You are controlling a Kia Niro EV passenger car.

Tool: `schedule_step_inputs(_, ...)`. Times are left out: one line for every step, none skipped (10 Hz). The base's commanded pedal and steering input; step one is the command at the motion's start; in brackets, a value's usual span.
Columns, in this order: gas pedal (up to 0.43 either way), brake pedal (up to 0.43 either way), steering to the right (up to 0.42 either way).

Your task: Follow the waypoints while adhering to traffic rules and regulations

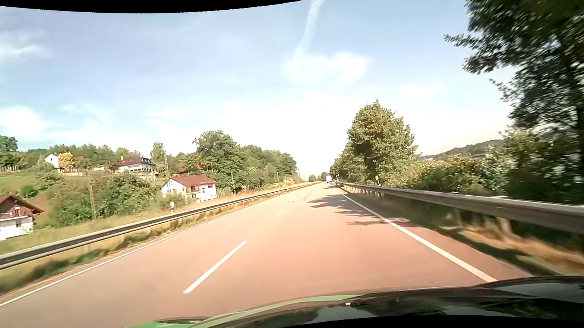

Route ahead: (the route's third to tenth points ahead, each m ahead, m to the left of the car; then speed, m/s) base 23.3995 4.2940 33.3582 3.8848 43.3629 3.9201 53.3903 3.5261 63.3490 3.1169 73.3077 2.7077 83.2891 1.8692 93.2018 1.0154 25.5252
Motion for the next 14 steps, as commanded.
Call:
schedule_step_inputs(0.268, 0.000, 0.003)
schedule_step_inputs(0.268, 0.000, 0.003)
schedule_step_inputs(0.268, 0.000, 0.002)
schedule_step_inputs(0.268, 0.000, 0.003)
schedule_step_inputs(0.268, 0.000, 0.003)
schedule_step_inputs(0.280, 0.000, 0.003)
schedule_step_inputs(0.280, 0.000, 0.003)
schedule_step_inputs(0.280, 0.000, 0.003)
schedule_step_inputs(0.280, 0.000, 0.003)
schedule_step_inputs(0.287, 0.000, 0.003)
schedule_step_inputs(0.287, 0.000, 0.004)
schedule_step_inputs(0.287, 0.000, 0.004)
schedule_step_inputs(0.287, 0.000, 0.004)
schedule_step_inputs(0.287, 0.000, 0.004)
